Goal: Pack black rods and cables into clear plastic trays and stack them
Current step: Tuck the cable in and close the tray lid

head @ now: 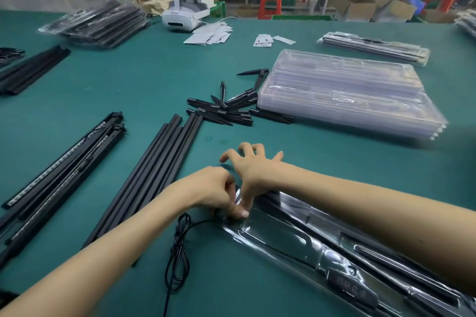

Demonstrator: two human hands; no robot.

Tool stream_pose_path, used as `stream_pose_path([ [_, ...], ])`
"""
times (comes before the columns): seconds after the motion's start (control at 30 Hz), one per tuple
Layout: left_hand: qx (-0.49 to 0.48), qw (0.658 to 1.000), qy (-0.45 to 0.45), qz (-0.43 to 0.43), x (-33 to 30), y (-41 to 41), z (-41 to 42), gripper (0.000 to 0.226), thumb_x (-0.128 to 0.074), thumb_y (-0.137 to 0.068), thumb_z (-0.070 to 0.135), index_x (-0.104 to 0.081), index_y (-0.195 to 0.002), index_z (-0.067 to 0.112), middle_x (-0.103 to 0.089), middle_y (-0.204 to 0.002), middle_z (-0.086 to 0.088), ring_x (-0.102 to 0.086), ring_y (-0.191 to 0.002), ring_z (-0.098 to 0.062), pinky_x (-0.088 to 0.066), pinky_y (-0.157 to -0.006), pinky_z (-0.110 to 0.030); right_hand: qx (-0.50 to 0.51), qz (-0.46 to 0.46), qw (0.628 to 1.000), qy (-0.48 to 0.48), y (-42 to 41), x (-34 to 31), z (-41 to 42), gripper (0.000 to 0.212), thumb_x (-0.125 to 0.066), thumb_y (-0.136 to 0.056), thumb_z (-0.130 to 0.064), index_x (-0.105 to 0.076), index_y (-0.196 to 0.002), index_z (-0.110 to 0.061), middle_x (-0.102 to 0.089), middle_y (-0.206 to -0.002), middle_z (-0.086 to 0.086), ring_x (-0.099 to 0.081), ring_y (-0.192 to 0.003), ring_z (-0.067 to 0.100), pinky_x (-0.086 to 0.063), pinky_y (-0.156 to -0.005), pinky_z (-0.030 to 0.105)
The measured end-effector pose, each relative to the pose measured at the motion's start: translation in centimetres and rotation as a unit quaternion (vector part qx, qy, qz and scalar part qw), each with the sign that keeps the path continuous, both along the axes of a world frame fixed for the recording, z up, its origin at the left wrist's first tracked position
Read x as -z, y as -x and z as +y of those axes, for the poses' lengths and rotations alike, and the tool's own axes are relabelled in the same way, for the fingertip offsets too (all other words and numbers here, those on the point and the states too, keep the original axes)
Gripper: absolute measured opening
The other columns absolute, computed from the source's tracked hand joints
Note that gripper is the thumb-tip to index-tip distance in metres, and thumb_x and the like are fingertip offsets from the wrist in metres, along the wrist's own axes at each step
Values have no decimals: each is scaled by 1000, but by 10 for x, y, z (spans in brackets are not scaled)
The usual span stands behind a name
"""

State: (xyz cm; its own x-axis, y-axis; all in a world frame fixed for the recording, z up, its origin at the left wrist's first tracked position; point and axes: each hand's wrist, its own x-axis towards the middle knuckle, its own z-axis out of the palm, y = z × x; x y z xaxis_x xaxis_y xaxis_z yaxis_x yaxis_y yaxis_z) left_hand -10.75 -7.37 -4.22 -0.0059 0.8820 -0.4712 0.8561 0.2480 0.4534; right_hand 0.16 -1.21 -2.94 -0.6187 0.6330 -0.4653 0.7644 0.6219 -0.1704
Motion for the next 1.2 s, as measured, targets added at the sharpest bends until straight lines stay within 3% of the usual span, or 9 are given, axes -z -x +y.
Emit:
stream_pose_path([
  [0.23, 37, 995, 26, 85, 1, -4, 2, 37, -72, -72, 53, -64, -95, 25, -71, -91, 3, -63, -87, -12, -51, -87, -36, -16, 6, 1000, -7, 4, 4, -6, 100, -86, -61, -18, -25, -139, -32, -21, -140, 6, -14, -133, 30, -15, -95, 79],
  [0.37, 43, 993, -28, 108, 1, -9, -8, 38, -68, -75, 55, -58, -97, 26, -64, -85, 11, -59, -82, -12, -48, -74, -32, -6, 20, 1000, 12, -1, 5, -2, 94, -87, -60, -23, -29, -134, -34, -22, -137, 1, -19, -128, 26, -32, -95, 69],
  [0.47, -3, 998, -48, 28, 2, -5, -23, 34, -72, -74, 53, -58, -84, 24, -56, -70, 13, -51, -65, -7, -40, -63, -28, -14, 38, 999, 25, -13, 5, 5, 82, -87, -58, -39, -37, -124, -40, -21, -135, -3, -20, -127, 22, -32, -95, 53],
  [0.6, -30, 999, -32, -2, 1, 1, -38, 26, -69, -76, 47, -64, -77, 22, -60, -69, 10, -53, -63, -9, -42, -63, -25, -65, 14, 997, 29, -19, 0, 7, 45, -80, -57, -60, -51, -88, -45, -28, -123, -5, -22, -120, 22, -24, -94, 51],
  [0.7, -79, 993, -11, -88, -2, -2, -44, 12, -68, -78, 29, -62, -78, 19, -64, -68, 8, -59, -58, -7, -42, -57, -17, -116, 4, 993, 0, -19, -7, 10, 39, -75, -58, -69, -53, -72, -40, -43, -114, -8, -29, -112, 18, -23, -93, 50],
  [0.8, -145, 965, 33, -216, -7, -7, -46, 7, -62, -80, 14, -55, -83, 13, -67, -62, 3, -66, -58, -9, -41, -54, -16, -136, 30, 988, 67, -19, -20, 17, 31, -78, -64, -59, -62, -76, -34, -61, -87, -16, -50, -94, 9, -34, -84, 36],
  [0.9, -151, 951, 56, -263, -9, -13, -46, 5, -60, -83, 10, -55, -81, 11, -64, -58, 2, -64, -55, -10, -38, -54, -18, -144, 27, 982, 116, -21, -27, 26, 27, -81, -72, -41, -73, -92, -25, -68, -81, -10, -58, -79, 6, -42, -67, 17],
  [1.07, -190, 932, 44, -305, -8, -18, -48, 16, -60, -61, 26, -61, -74, 17, -57, -48, 7, -49, -48, -8, -37, -55, -20, -107, 71, 975, 183, -26, -21, 28, 21, -81, -74, -31, -74, -90, -19, -74, -93, -4, -58, -71, -2, -42, -64, 7],
  [1.2, -251, 907, 4, -338, 0, -20, -47, 20, -62, -56, 22, -56, -73, 13, -59, -56, 2, -44, -46, -7, -32, -51, -19, -81, 121, 968, 207, -32, -15, 26, 19, -80, -73, -38, -69, -81, -26, -66, -71, -17, -54, -62, -10, -40, -63, 5],
])
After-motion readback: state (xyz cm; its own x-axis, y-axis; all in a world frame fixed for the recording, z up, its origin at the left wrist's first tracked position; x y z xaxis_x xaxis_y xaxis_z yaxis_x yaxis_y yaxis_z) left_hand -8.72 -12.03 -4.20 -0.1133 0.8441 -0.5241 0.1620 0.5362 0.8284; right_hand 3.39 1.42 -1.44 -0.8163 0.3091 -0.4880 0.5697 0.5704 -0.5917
